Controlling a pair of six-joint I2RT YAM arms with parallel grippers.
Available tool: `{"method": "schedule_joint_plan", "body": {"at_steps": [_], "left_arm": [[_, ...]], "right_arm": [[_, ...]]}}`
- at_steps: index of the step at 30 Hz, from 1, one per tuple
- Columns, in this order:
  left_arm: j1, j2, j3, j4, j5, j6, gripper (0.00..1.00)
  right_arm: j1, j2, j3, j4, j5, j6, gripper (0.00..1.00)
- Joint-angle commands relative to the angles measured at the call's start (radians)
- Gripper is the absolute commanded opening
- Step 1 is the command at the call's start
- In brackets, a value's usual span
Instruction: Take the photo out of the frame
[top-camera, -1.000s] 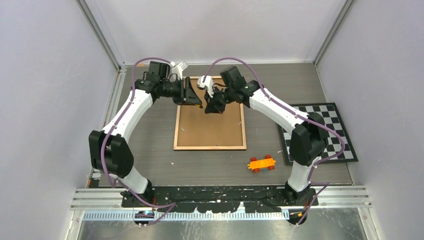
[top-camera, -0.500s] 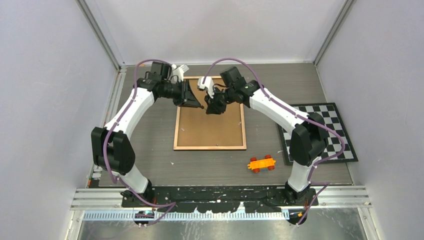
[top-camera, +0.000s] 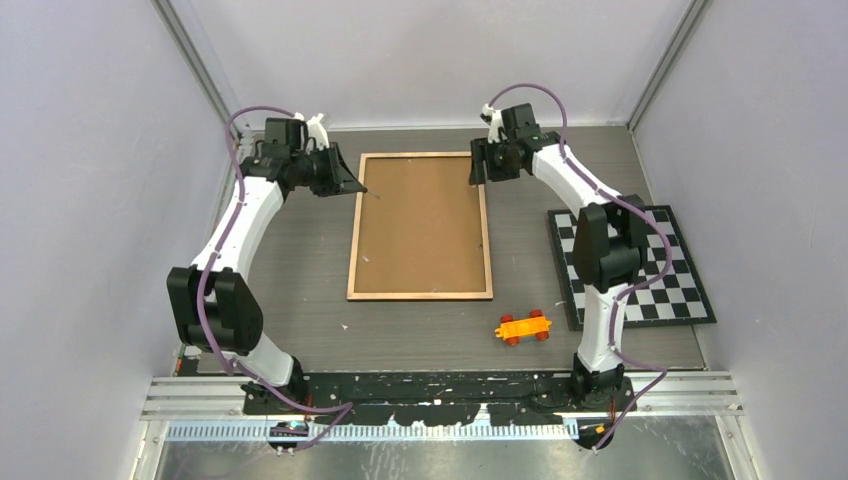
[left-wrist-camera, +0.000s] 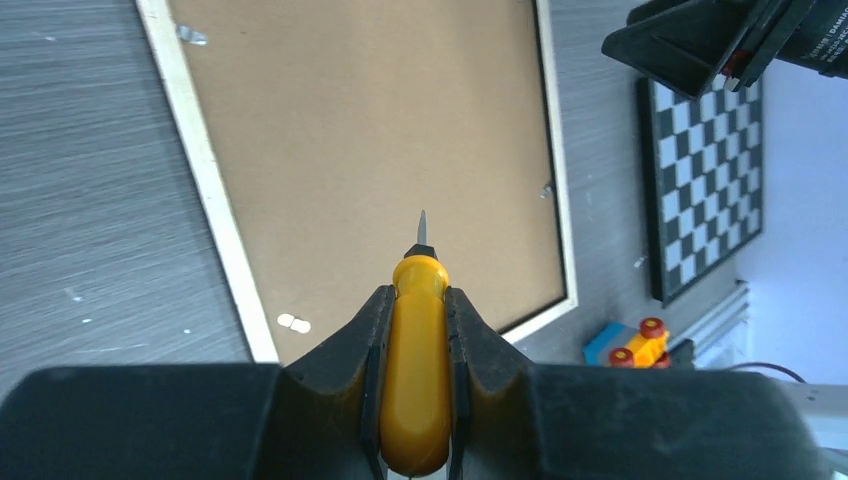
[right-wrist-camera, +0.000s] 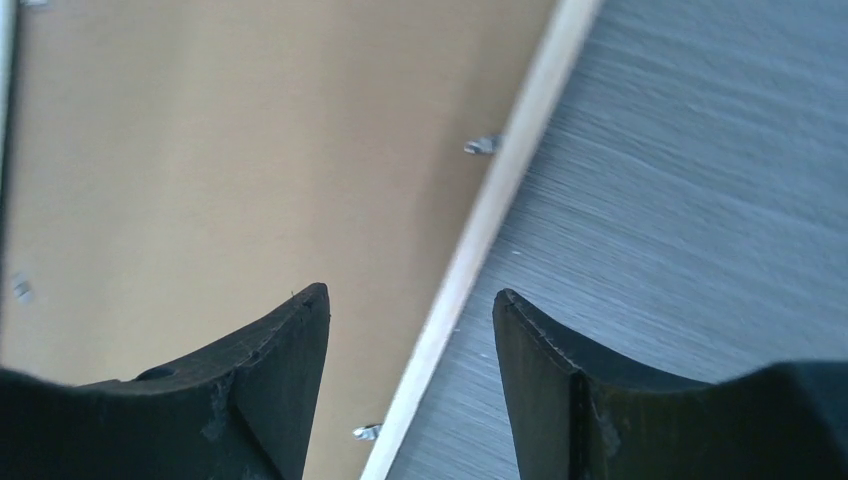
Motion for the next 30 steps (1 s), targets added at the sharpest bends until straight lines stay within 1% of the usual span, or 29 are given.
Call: {"method": "schedule_joint_plan", "body": {"at_steps": [1,4,12,18,20,26,27,30], "left_arm": [[0.002,-0.046,0.022,0.031,-0.134,0.061,0.0],[0.012,-0.041,0.039,0.014,-0.16,0.096,0.0],[0.019,-0.037,0.035,-0.005,-0.217,0.169,0.0],[0.021,-0.008,0.056,-0.05,-0.28,0.239,0.0],[0.022,-0.005,0.059,-0.059,-0.279,0.258,0.0],[0.023,0.001,0.049,-0.057,-0.267,0.307,0.0],[0.024,0.007,0.049,-0.061,-0.27,0.318,0.0],[0.024,0.036,0.072,-0.093,-0.269,0.375,0.0]], "right_arm": [[0.003,0.038,0.02,-0.004,0.187,0.117,0.64],[-0.006,0.084,0.04,-0.016,0.224,0.137,0.63],[-0.008,0.175,0.07,0.001,0.18,0.147,0.59],[0.002,0.223,0.079,0.0,0.119,0.134,0.51],[0.011,0.23,0.073,-0.001,0.106,0.13,0.46],[0.046,0.227,0.034,0.013,0.07,0.131,0.24],[0.054,0.224,0.023,0.02,0.07,0.134,0.21],[0.075,0.217,0.002,0.033,0.068,0.143,0.17]]}}
